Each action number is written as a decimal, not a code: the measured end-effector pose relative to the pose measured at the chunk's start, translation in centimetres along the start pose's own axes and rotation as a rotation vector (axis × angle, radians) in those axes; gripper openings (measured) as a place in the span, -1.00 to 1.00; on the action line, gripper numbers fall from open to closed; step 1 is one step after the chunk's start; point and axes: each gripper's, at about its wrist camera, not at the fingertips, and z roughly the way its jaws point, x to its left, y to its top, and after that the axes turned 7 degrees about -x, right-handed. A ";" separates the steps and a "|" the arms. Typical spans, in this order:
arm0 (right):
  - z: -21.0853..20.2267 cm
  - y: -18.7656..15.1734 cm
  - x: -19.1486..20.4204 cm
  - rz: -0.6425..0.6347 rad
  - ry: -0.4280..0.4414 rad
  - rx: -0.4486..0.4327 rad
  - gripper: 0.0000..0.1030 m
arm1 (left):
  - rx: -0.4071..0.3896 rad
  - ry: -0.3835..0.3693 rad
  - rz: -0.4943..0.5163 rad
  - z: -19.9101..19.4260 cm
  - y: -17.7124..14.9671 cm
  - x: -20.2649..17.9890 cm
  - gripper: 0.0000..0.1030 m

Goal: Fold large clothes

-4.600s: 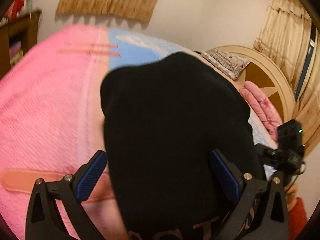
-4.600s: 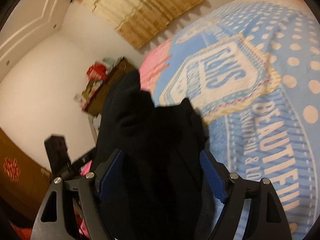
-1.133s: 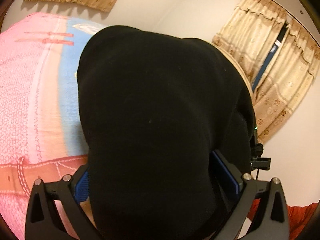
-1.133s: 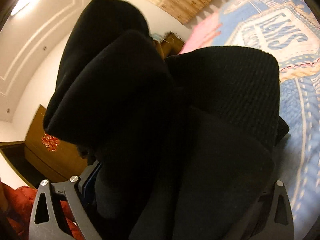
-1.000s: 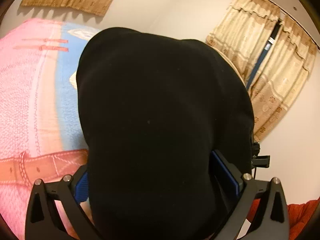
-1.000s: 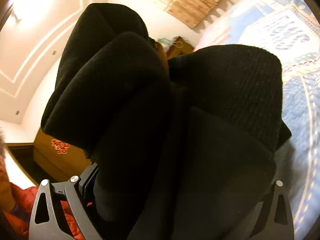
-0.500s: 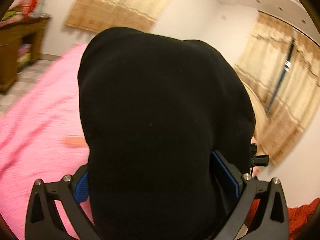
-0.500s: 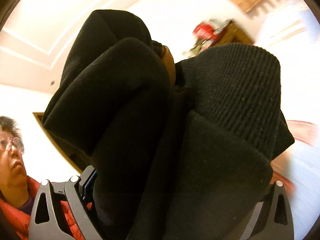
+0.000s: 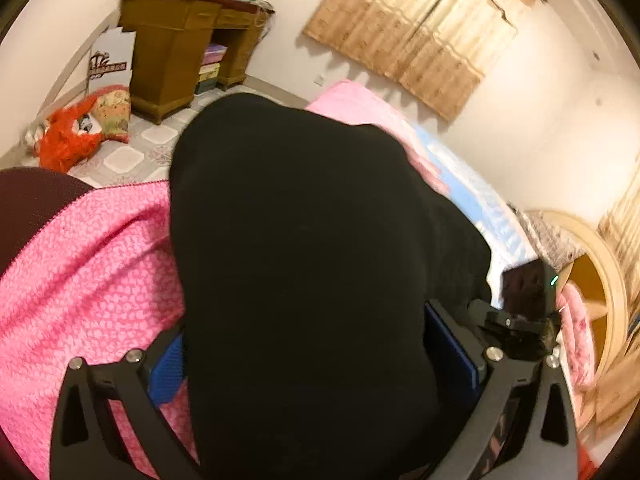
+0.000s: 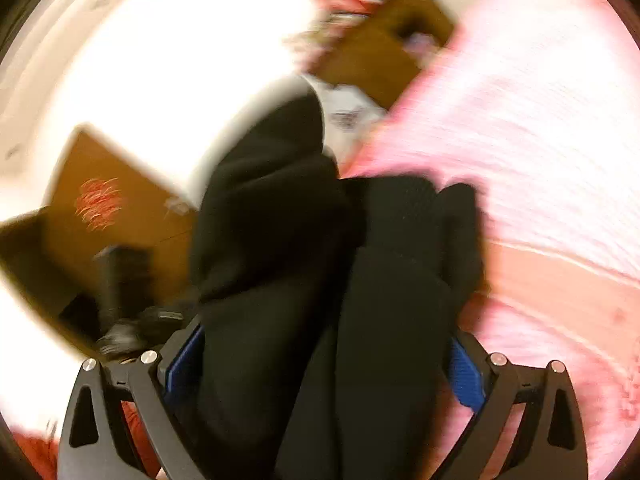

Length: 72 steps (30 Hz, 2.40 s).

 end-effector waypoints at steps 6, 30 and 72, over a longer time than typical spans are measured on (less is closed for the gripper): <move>-6.4 -1.1 4.9 -0.169 -0.154 -0.131 0.94 | -0.019 0.072 0.043 1.0 -0.7 -1.3 1.00; -9.1 -16.9 24.9 -0.324 -0.340 -0.410 0.94 | -0.315 0.456 0.319 -12.4 -8.0 -1.3 1.00; -16.0 -31.3 30.8 -0.280 -0.879 -0.413 0.94 | -0.335 0.492 0.404 -22.6 -18.1 -4.9 1.00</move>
